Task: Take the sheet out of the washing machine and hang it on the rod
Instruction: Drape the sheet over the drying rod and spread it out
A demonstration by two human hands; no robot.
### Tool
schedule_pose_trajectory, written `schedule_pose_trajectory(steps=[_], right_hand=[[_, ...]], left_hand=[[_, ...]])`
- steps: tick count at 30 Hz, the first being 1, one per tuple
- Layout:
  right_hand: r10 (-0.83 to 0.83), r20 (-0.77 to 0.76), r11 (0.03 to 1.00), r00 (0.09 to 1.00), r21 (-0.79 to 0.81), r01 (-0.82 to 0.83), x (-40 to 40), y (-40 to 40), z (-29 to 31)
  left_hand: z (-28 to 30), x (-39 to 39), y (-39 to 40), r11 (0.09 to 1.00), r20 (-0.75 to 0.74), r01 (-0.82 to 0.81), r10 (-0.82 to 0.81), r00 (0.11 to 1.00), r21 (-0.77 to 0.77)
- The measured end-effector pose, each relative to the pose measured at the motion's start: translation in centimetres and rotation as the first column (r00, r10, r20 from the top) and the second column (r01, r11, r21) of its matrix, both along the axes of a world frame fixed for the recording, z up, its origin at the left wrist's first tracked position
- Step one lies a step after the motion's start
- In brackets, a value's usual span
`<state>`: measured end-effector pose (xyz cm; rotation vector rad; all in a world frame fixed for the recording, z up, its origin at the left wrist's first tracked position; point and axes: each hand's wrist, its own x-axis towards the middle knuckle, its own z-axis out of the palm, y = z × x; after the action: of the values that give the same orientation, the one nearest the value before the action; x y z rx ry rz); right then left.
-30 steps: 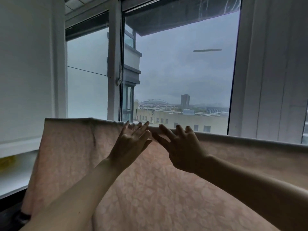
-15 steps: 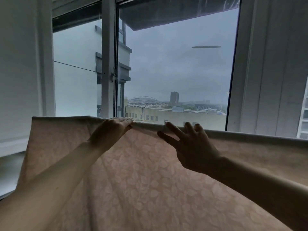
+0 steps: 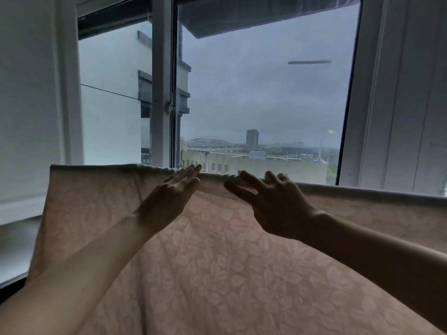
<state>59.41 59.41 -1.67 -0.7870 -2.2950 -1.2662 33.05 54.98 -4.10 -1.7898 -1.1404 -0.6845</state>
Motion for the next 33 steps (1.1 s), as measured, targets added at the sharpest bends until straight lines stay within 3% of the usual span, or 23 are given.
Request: schedule_pose_trajectory(steps=[10, 15, 20, 24, 30, 33], right_hand=[[-0.006, 0.030, 0.999, 1.000, -0.053, 0.008, -4.3, 0.0, 0.2], [-0.004, 0.035, 0.996, 0.999, -0.084, 0.007, -6.1, -0.1, 0.7], [0.001, 0.008, 0.997, 1.000, -0.080, -0.001, -7.2, -0.3, 0.7], [-0.003, -0.013, 1.000, 1.000, -0.029, 0.003, -7.0, 0.3, 0.2], [0.029, -0.017, 1.000, 0.999, 0.002, -0.029, -7.2, 0.9, 0.0], [0.043, -0.017, 0.999, 0.999, -0.004, -0.043, -7.4, 1.2, 0.1]], left_hand=[[-2.3, 0.1, 0.1, 0.991, 0.012, -0.132, 0.132, 0.991, 0.001], [-2.2, -0.1, 0.2, 0.994, 0.017, -0.111, 0.111, 0.994, -0.005], [-1.1, -0.9, 0.0, 0.996, 0.122, -0.064, 0.072, 0.990, -0.068], [-0.7, -3.3, -0.1, 0.998, 0.333, 0.017, 0.002, 0.943, -0.056], [1.5, -7.4, 0.6, 0.966, 0.350, -0.145, 0.214, 0.912, -0.213], [2.8, -8.9, 0.9, 0.956, 0.345, -0.109, 0.203, 0.916, -0.272]])
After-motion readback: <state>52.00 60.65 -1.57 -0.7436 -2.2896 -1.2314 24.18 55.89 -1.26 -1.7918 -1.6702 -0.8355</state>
